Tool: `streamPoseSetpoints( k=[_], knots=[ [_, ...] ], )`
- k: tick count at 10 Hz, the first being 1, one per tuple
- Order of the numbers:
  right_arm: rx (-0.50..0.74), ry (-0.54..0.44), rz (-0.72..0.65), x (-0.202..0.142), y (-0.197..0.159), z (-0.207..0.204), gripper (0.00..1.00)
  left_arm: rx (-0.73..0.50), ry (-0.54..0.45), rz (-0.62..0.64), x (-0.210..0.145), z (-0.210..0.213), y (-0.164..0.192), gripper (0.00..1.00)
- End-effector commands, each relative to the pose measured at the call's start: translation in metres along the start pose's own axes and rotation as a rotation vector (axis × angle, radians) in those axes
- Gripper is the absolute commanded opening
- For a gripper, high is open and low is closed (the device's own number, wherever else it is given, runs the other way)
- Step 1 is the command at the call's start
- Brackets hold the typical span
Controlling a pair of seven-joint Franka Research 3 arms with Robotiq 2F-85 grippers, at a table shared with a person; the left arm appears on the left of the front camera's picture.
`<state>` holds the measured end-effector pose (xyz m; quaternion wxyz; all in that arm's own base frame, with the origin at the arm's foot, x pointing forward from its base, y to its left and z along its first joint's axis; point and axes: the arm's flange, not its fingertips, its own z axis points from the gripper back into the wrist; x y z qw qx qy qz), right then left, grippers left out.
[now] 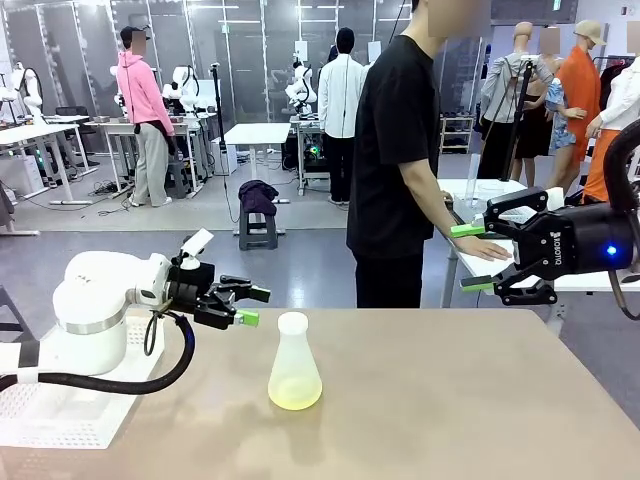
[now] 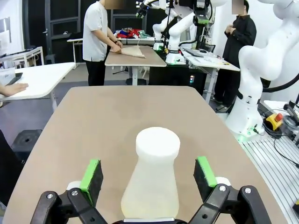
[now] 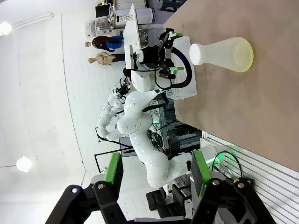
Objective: Prepare the solutions needed for the experiment.
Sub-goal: When the human places the Big flask in the center of the table, pick up the Big flask and place it in the left Organizing basket.
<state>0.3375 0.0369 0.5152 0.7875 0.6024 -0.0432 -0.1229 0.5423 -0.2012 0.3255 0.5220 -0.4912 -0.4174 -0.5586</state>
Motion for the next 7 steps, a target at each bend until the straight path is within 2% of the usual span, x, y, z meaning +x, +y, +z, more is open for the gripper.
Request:
streamPoseSetpoints(
  k=[1, 4, 6, 7],
  knots=[
    [0.016, 0.001, 0.005, 0.0, 0.001, -0.001, 0.74, -0.028, -0.019, 0.029, -0.012, -0.004, 0.005, 1.0],
    [0.016, 0.001, 0.005, 0.0, 0.001, -0.001, 0.74, -0.057, 0.011, 0.065, -0.028, -0.014, 0.003, 1.0],
    [0.016, 0.001, 0.005, 0.0, 0.001, -0.001, 0.74, -0.031, -0.012, 0.086, -0.016, -0.006, 0.005, 1.0],
    [0.016, 0.001, 0.005, 0.0, 0.001, -0.001, 0.74, -0.03, 0.019, 0.05, -0.027, -0.013, -0.003, 1.0]
  ],
)
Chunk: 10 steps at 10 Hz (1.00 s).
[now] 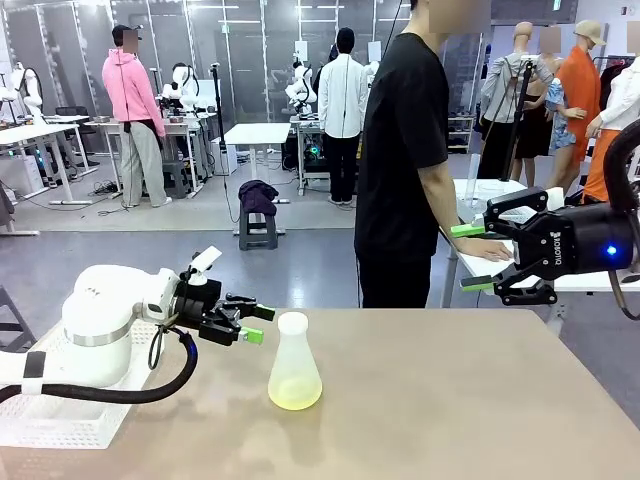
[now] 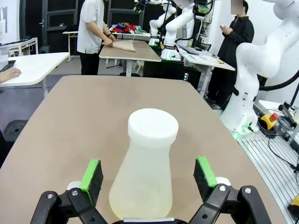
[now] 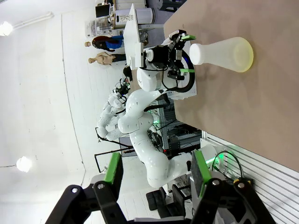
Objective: Prepare the solutions needed for the experiment.
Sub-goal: When the human places the Big flask in the center of the table, pick up the Big flask and place it in the left Organizing basket.
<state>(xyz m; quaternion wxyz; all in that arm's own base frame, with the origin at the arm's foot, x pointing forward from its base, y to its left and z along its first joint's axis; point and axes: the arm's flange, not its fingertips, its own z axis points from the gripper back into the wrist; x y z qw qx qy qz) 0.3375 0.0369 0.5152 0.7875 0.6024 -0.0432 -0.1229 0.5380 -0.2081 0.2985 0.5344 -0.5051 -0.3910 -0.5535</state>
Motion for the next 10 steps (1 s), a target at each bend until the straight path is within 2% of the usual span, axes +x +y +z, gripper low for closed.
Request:
streamPoseSetpoints(
  k=[1, 3, 10],
  knots=[
    [0.016, 0.001, 0.005, 0.0, 0.001, -0.001, 0.74, -0.003, 0.002, -0.006, -0.002, -0.001, 0.0, 1.0],
    [0.016, 0.001, 0.005, 0.0, 0.001, -0.001, 0.74, 0.0, 0.0, -0.001, 0.0, 0.0, 0.0, 1.0],
    [0.016, 0.001, 0.005, 0.0, 0.001, -0.001, 0.74, -0.068, -0.043, -0.013, -0.02, -0.037, 0.015, 1.0]
  ],
)
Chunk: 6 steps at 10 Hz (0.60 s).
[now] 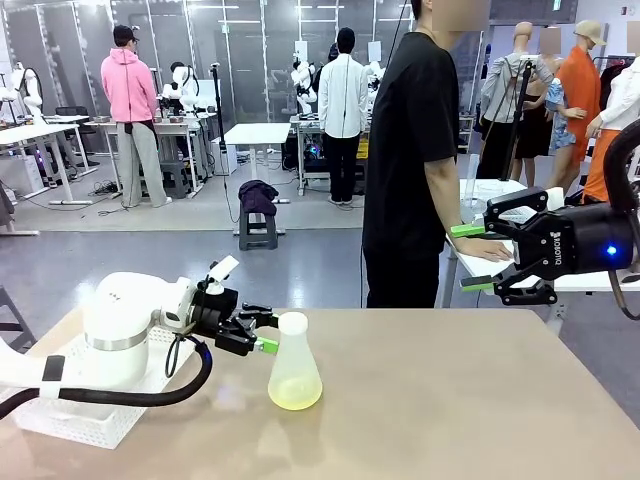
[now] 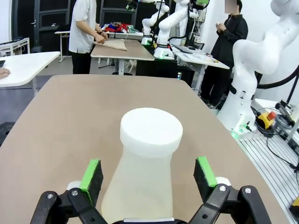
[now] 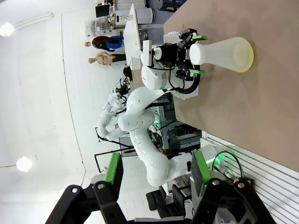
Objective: Prepare the solutions needed for the experiment.
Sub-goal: When the human places the Big flask in the center of the table, pick up the Big flask and place it in the left Organizing basket.
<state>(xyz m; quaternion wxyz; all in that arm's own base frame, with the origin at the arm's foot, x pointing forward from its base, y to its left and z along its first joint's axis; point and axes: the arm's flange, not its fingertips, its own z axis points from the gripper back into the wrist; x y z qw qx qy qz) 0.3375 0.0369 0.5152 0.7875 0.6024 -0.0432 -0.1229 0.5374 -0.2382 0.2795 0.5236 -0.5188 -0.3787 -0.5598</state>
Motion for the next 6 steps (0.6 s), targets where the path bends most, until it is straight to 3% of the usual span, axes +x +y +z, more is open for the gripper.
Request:
streamPoseSetpoints(
  k=[1, 6],
  knots=[
    [0.016, 0.001, 0.005, 0.0, 0.001, -0.001, 0.74, -0.036, -0.057, -0.026, -0.009, -0.008, 0.011, 1.0],
    [0.016, 0.001, 0.005, 0.0, 0.001, -0.001, 0.74, -0.031, -0.035, -0.08, 0.008, -0.028, 0.001, 1.0]
  ],
)
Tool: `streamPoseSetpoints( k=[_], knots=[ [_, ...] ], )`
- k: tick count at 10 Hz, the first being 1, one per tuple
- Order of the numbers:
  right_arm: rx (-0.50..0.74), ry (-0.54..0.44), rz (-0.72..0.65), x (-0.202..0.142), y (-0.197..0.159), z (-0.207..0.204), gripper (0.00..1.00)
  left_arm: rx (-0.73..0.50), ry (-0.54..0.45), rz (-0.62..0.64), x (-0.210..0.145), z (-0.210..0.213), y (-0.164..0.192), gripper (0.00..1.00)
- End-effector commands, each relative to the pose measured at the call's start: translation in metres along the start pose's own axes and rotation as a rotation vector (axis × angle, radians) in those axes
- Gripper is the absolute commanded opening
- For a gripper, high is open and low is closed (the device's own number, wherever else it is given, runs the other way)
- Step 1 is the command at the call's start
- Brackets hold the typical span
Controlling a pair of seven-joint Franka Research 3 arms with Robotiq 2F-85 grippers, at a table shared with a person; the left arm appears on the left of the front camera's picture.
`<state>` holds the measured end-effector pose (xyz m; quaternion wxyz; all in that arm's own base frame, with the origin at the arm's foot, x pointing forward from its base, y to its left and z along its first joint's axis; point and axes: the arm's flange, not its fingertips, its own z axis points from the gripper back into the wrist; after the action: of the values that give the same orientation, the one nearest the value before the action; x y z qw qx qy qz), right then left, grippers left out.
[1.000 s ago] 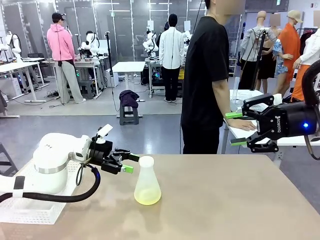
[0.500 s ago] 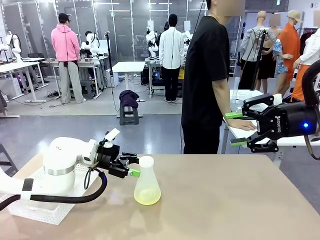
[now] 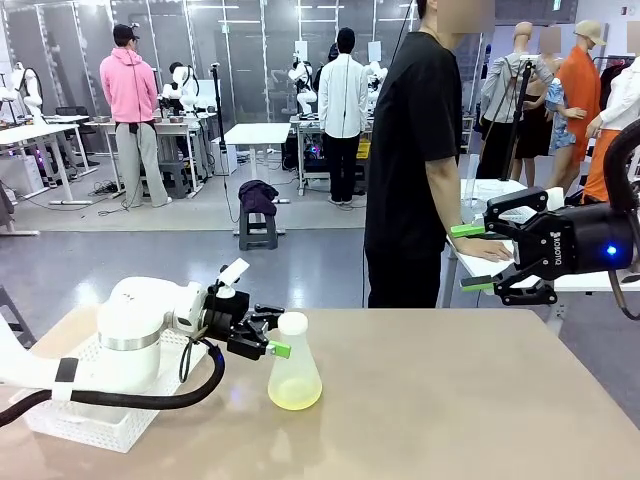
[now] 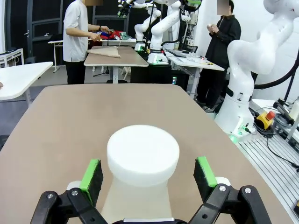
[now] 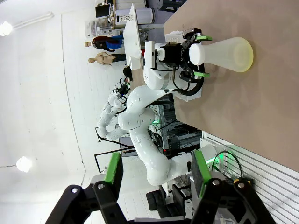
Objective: Prepare the solutions needed for the experiment.
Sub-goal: When the human places the Big flask in the center of the table, pick up the Big flask and place it in the left Organizing basket.
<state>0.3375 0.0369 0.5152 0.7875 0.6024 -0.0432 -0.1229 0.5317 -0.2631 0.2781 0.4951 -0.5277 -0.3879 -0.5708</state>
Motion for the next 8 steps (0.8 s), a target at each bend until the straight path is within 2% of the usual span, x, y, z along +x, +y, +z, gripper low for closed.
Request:
streamPoseSetpoints(
  k=[1, 3, 4, 8],
  knots=[
    [0.016, 0.001, 0.005, 0.0, 0.001, -0.001, 0.74, 0.022, 0.006, -0.044, 0.007, -0.002, 0.001, 1.0],
    [0.016, 0.001, 0.005, 0.0, 0.001, -0.001, 0.74, 0.044, 0.047, -0.038, 0.013, -0.001, -0.002, 1.0],
    [0.016, 0.001, 0.005, 0.0, 0.001, -0.001, 0.74, 0.046, 0.05, 0.006, 0.013, -0.002, -0.003, 1.0],
    [0.016, 0.001, 0.005, 0.0, 0.001, -0.001, 0.74, 0.041, 0.087, 0.005, 0.018, -0.01, -0.001, 1.0]
  ],
)
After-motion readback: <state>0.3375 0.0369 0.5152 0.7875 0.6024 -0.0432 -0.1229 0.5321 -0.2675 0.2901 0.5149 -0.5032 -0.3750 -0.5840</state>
